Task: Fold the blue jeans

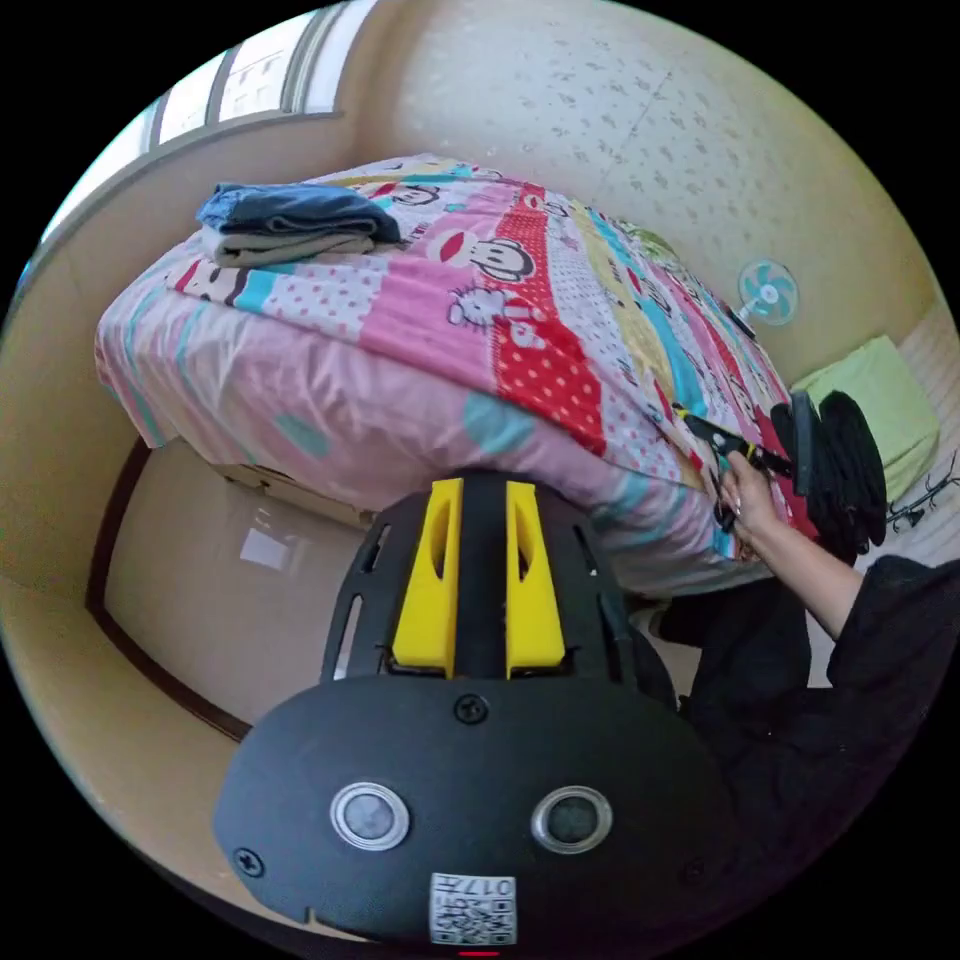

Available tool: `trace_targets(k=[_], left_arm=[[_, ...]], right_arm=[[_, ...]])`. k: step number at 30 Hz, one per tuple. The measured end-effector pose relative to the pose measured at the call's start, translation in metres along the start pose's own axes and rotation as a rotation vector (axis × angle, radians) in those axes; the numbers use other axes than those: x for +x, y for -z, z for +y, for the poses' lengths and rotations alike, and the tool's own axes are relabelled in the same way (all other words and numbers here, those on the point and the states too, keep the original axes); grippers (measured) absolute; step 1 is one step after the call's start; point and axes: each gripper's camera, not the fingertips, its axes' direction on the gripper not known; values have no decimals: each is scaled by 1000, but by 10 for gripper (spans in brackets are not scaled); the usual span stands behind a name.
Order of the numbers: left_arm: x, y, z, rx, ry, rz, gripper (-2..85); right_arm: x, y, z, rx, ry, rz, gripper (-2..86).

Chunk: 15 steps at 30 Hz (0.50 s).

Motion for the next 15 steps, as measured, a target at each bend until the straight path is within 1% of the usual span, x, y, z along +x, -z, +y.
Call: trace_targets(k=[2, 3, 4, 5, 7, 8, 9, 11, 12, 13, 14, 15], left_arm=[[-33, 10, -42, 80, 40, -45, 97], [-52, 23, -74, 148, 67, -79, 101], [-67, 38, -104, 229, 87, -116, 105], [-74, 46, -120, 272, 100, -139, 107], [-108, 65, -179, 430, 193, -249, 113], [-118, 64, -194, 454, 222, -276, 111], [-140, 55, -224, 448, 278, -324, 107], [-180, 19, -271, 276, 375, -385, 104], [-205, -18, -293, 93, 427, -375, 99], [-214, -36, -301, 40, 462, -377, 85], [-212, -36, -302, 63, 476, -386, 74], [-203, -30, -303, 116, 500, -342, 60]], right_arm=[[3, -9, 15, -2, 32, 17, 137], [8, -11, 17, -5, 24, -2, 137], [24, -14, 24, -7, 3, -55, 137], [40, -16, 31, 2, -18, -111, 136], [64, -18, 42, 20, -61, -183, 133], [80, -20, 50, 30, -84, -231, 131], [89, -21, 54, 36, -97, -263, 129], [132, -26, 71, 71, -167, -446, 121], [144, -29, 76, 81, -190, -493, 118], [160, -35, 84, 90, -222, -559, 108], [168, -38, 89, 91, -224, -579, 100], [170, -39, 91, 94, -219, -575, 98]])
